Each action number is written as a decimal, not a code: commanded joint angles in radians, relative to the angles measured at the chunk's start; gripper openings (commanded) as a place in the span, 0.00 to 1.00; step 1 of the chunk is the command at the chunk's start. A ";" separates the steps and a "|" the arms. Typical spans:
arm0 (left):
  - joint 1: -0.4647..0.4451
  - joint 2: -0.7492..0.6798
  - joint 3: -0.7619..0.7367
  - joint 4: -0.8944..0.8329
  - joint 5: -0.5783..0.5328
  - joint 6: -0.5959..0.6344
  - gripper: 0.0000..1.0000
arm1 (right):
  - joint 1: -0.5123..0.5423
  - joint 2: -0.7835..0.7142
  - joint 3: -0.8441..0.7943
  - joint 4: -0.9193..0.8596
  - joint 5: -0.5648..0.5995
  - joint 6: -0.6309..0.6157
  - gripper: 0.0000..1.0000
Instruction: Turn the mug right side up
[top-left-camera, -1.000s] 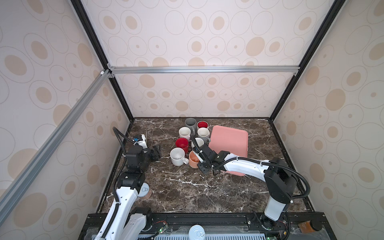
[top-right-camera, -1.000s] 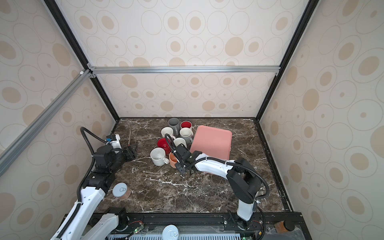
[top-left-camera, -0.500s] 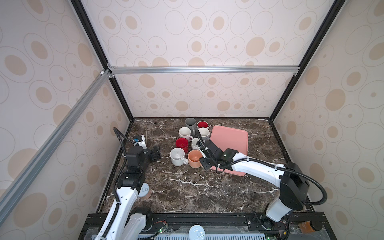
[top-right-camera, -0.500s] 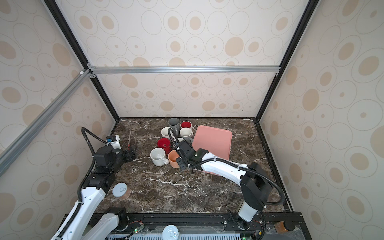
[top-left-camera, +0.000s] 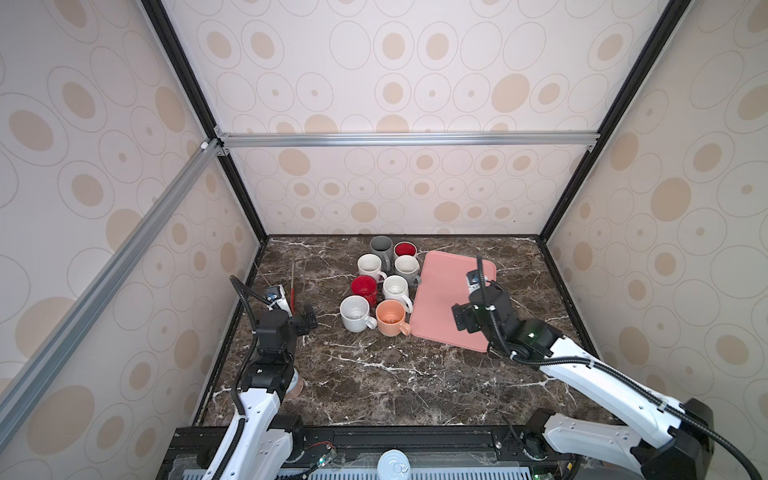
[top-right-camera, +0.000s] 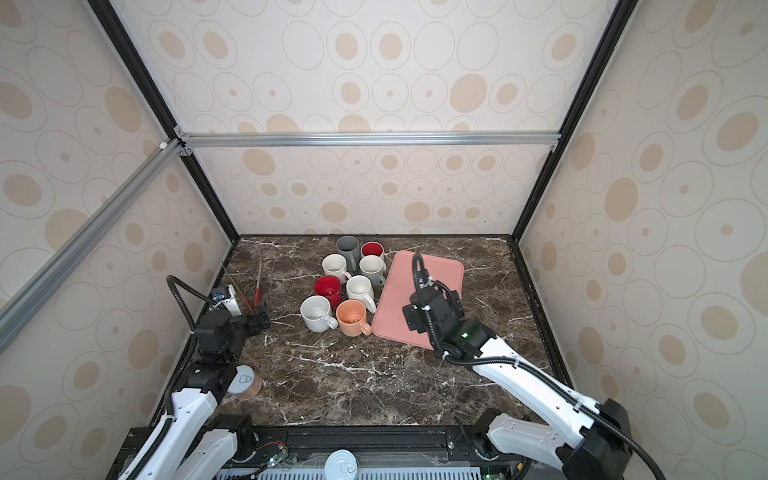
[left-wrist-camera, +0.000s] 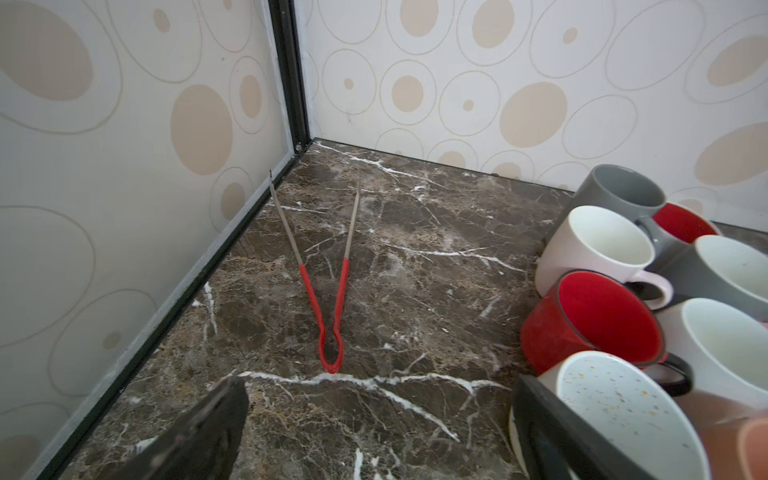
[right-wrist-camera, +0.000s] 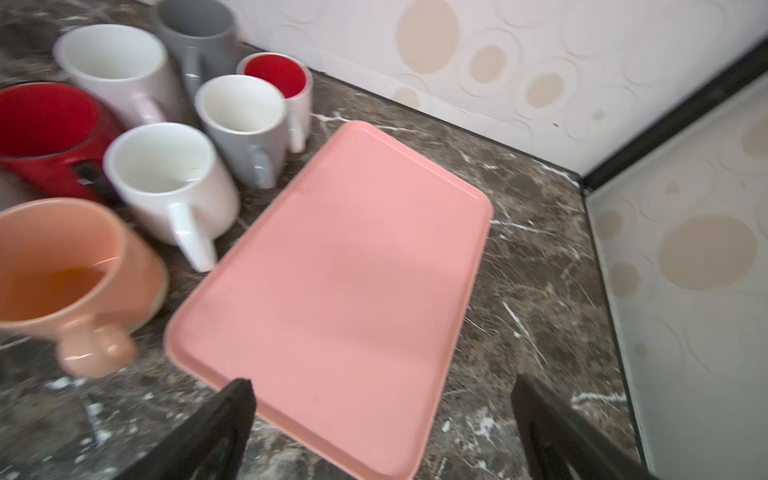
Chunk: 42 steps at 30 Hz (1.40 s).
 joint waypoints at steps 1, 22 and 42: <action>0.008 0.008 -0.045 0.118 -0.043 0.071 1.00 | -0.109 -0.100 -0.116 0.078 0.027 0.013 1.00; 0.009 0.343 -0.327 0.903 0.057 0.196 1.00 | -0.531 -0.033 -0.641 0.956 -0.262 -0.099 1.00; 0.008 0.858 -0.259 1.462 -0.032 0.190 1.00 | -0.615 0.383 -0.532 1.285 -0.514 -0.150 1.00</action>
